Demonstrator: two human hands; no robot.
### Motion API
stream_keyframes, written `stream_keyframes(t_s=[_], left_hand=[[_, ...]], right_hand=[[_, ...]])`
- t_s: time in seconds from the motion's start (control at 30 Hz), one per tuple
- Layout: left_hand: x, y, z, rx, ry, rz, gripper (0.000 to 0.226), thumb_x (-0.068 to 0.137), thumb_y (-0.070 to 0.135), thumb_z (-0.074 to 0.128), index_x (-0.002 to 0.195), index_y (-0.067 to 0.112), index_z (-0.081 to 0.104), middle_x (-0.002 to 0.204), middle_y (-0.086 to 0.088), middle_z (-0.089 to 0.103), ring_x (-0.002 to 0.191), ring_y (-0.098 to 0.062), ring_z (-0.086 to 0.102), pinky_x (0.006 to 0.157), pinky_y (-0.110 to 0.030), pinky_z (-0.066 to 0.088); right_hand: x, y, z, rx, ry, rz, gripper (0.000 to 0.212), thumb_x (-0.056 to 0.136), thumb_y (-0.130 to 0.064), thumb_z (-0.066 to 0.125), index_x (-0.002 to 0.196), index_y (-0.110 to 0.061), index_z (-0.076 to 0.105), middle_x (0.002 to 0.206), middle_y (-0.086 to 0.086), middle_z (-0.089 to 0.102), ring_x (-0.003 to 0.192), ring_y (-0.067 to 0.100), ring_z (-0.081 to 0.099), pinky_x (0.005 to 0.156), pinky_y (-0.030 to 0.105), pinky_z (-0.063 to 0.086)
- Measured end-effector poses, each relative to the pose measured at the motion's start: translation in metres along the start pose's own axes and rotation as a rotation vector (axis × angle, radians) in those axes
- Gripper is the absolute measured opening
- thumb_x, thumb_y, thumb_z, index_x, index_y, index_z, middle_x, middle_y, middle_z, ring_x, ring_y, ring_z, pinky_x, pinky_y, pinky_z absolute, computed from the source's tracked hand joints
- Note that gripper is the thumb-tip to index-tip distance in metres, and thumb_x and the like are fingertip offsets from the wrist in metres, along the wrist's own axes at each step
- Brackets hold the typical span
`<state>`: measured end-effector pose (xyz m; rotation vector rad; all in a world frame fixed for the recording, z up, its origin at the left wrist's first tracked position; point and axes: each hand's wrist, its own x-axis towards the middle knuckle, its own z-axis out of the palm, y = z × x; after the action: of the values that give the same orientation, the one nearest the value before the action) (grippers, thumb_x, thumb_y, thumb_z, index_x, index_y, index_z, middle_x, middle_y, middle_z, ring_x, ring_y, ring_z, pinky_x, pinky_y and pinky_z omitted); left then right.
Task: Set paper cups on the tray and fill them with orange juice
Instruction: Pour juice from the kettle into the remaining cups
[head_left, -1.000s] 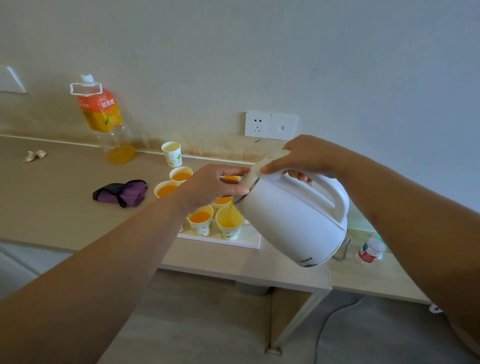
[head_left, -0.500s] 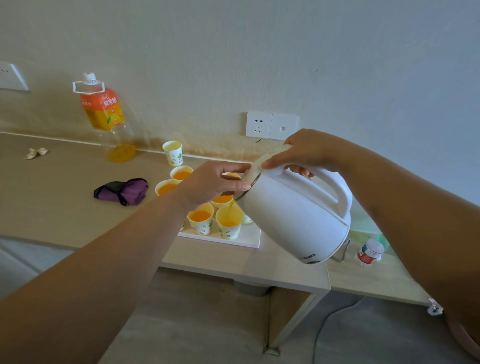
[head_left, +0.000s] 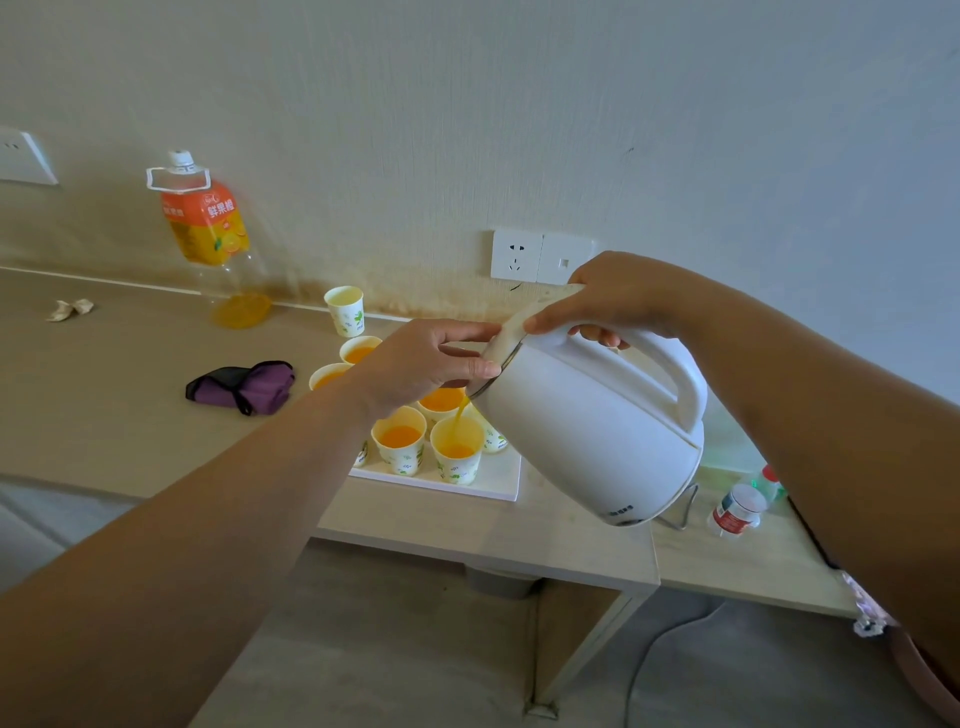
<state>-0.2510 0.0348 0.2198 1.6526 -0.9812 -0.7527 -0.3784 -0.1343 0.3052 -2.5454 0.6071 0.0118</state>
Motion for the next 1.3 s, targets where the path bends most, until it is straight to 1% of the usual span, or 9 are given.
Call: stream_keyframes(t_s=[0.07, 0.23, 0.43, 0.77, 0.9, 1.07, 1.2, 1.3], left_hand=[[0.0, 0.0007, -0.0007, -0.005, 0.001, 0.005, 0.042, 0.084, 0.012, 0.071, 0.123, 0.025, 0.064, 0.111, -0.002, 0.072, 0.105, -0.013, 0.067, 0.091, -0.027, 0.054], [0.0003, 0.0001, -0.0028, 0.009, -0.003, 0.006, 0.046, 0.083, 0.014, 0.072, 0.128, 0.021, 0.062, 0.113, -0.001, 0.071, 0.105, -0.013, 0.067, 0.093, -0.03, 0.053], [-0.0004, -0.0011, -0.004, -0.002, 0.0, 0.004, 0.044, 0.083, 0.014, 0.072, 0.125, 0.024, 0.064, 0.109, 0.0, 0.073, 0.103, -0.011, 0.068, 0.092, -0.028, 0.054], [0.0006, -0.0024, -0.0066, -0.003, -0.013, 0.006, 0.046, 0.083, 0.014, 0.072, 0.127, 0.022, 0.063, 0.112, -0.001, 0.072, 0.105, -0.013, 0.067, 0.094, -0.033, 0.053], [0.0021, -0.0039, -0.0067, -0.002, -0.016, 0.007, 0.046, 0.082, 0.015, 0.073, 0.127, 0.022, 0.063, 0.111, -0.002, 0.072, 0.106, -0.014, 0.067, 0.095, -0.034, 0.052], [0.0034, -0.0045, -0.0059, 0.005, -0.022, 0.005, 0.046, 0.082, 0.014, 0.072, 0.126, 0.023, 0.063, 0.111, -0.003, 0.072, 0.106, -0.014, 0.067, 0.094, -0.03, 0.053], [0.0037, -0.0053, -0.0061, 0.007, -0.031, 0.004, 0.045, 0.082, 0.015, 0.073, 0.126, 0.025, 0.063, 0.111, -0.002, 0.072, 0.107, -0.013, 0.066, 0.097, -0.034, 0.051], [0.0034, -0.0045, -0.0052, -0.008, -0.028, 0.004, 0.044, 0.082, 0.014, 0.072, 0.124, 0.026, 0.064, 0.11, -0.002, 0.072, 0.106, -0.013, 0.067, 0.097, -0.034, 0.051]], right_hand=[[-0.0002, -0.0011, -0.0009, -0.006, 0.0, -0.002, 0.046, 0.07, -0.053, 0.074, 0.074, -0.01, 0.058, 0.064, 0.004, 0.059, 0.052, 0.016, 0.053, 0.055, 0.026, 0.042], [-0.0013, -0.0043, -0.0018, -0.008, 0.0, -0.004, 0.044, 0.07, -0.051, 0.074, 0.074, -0.01, 0.058, 0.061, 0.003, 0.058, 0.052, 0.017, 0.052, 0.054, 0.025, 0.042], [-0.0003, -0.0052, -0.0005, -0.004, 0.002, -0.009, 0.044, 0.07, -0.051, 0.075, 0.076, -0.009, 0.06, 0.061, 0.003, 0.058, 0.051, 0.016, 0.052, 0.052, 0.024, 0.042], [0.0022, -0.0059, 0.0, -0.033, 0.004, 0.007, 0.048, 0.068, -0.055, 0.074, 0.076, -0.01, 0.059, 0.064, 0.006, 0.061, 0.054, 0.018, 0.054, 0.056, 0.026, 0.043], [0.0012, -0.006, -0.0007, -0.033, 0.002, 0.012, 0.048, 0.069, -0.054, 0.074, 0.076, -0.009, 0.06, 0.065, 0.006, 0.061, 0.055, 0.019, 0.055, 0.056, 0.026, 0.043], [0.0003, -0.0057, 0.0, -0.034, 0.003, 0.02, 0.047, 0.069, -0.054, 0.074, 0.076, -0.009, 0.06, 0.064, 0.005, 0.06, 0.054, 0.018, 0.054, 0.055, 0.025, 0.044], [-0.0008, -0.006, -0.0005, -0.038, 0.003, 0.022, 0.046, 0.069, -0.054, 0.074, 0.075, -0.01, 0.06, 0.061, 0.004, 0.059, 0.053, 0.017, 0.054, 0.055, 0.025, 0.044], [-0.001, -0.0076, -0.0016, -0.046, 0.0, 0.024, 0.047, 0.069, -0.054, 0.074, 0.076, -0.011, 0.06, 0.062, 0.003, 0.06, 0.054, 0.017, 0.054, 0.055, 0.026, 0.044]])
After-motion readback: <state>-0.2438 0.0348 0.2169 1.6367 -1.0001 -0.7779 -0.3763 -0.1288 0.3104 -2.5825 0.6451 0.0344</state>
